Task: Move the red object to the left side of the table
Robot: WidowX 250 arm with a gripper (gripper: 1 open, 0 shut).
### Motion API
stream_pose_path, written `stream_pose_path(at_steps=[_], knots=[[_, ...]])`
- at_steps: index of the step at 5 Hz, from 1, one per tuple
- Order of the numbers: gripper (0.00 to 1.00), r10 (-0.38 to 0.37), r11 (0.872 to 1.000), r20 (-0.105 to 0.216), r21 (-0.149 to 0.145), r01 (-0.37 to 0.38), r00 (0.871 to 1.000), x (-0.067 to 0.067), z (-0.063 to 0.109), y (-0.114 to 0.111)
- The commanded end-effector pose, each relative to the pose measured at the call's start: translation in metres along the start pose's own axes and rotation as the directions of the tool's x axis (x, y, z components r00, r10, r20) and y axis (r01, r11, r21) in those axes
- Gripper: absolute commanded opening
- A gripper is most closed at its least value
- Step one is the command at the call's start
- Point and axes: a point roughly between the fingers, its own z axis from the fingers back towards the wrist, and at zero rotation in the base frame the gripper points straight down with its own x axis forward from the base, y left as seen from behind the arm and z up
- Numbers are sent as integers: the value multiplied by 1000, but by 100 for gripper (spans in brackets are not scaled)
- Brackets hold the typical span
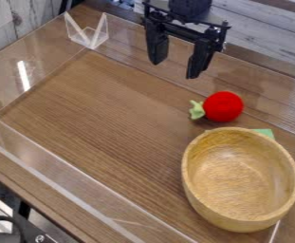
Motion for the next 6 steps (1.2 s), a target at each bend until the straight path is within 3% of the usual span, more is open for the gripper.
stream_pose_path(at_steps=[1, 2, 3, 4, 5, 6], knots=[[100, -23, 1000, -17, -5, 23, 1000, -9, -10, -14], [100, -89, 996, 8, -8, 89, 996, 5, -12, -36], [100, -188, 982, 38, -3, 188, 981, 20, -7, -65], [100, -288, 958, 53, 8, 288, 956, 30, -18, -75], [100, -404, 915, 77, 23, 404, 911, 39, -30, -74], [100, -451, 892, 105, 34, 450, 886, 44, -48, -68]])
